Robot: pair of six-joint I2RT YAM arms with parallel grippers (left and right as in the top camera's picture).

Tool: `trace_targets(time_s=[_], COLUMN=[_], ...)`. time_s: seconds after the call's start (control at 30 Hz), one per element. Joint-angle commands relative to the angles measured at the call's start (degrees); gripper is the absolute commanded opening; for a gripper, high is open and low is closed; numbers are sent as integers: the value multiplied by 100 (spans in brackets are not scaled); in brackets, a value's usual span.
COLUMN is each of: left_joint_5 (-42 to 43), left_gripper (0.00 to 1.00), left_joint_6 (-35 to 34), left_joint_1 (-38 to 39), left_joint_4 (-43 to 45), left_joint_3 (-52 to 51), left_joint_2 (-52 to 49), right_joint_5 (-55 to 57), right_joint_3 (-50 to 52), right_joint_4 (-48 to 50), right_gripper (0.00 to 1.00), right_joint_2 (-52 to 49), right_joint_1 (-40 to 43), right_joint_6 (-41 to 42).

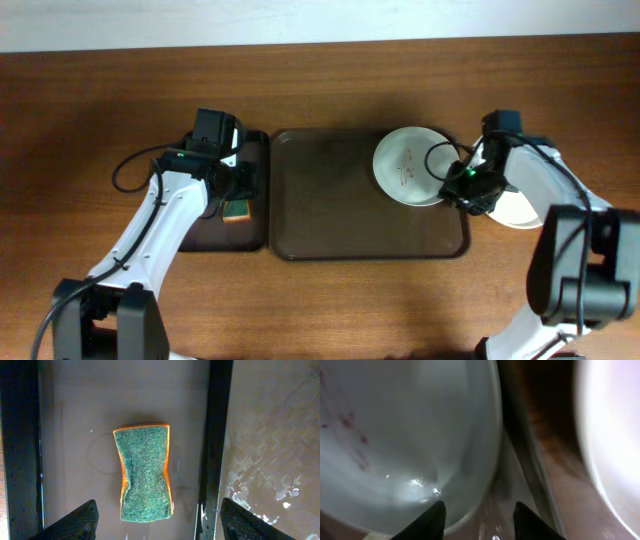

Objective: Clean dirty plates on tray and stack at the side
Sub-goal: 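Move the right gripper back and grip the last stained plate's rim, then lift the sponge with the left gripper and wet it on the left tray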

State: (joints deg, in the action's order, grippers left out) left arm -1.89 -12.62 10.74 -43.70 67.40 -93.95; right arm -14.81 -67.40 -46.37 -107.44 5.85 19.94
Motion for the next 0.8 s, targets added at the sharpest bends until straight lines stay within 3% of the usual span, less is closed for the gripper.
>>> trace_targets(time_s=[0.0, 0.1, 0.23, 0.33, 0.53, 0.77], left_joint_5=[24, 26, 26, 24, 20, 4], left_gripper=[76, 76, 77, 80, 80, 79], left_joint_6=[28, 26, 26, 28, 28, 28], left_joint_1=[-4, -4, -4, -4, -4, -4], left_joint_4=[11, 11, 13, 13, 42, 256], left_joint_3=[94, 94, 94, 94, 90, 90], left_joint_2=[63, 63, 66, 63, -4, -684], right_joint_5=[24, 0, -17, -17, -11, -9], right_joint_3=[2, 2, 0, 0, 0, 0], right_joint_4=[197, 203, 210, 293, 485, 529], right_gripper=[39, 21, 15, 5, 4, 4], right_joint_2=[-240, -245, -245, -245, -245, -245], right_joint_1=[-179, -369, -815, -1226, -1788, -1832], right_joint_6=[70, 68, 26, 31, 52, 48])
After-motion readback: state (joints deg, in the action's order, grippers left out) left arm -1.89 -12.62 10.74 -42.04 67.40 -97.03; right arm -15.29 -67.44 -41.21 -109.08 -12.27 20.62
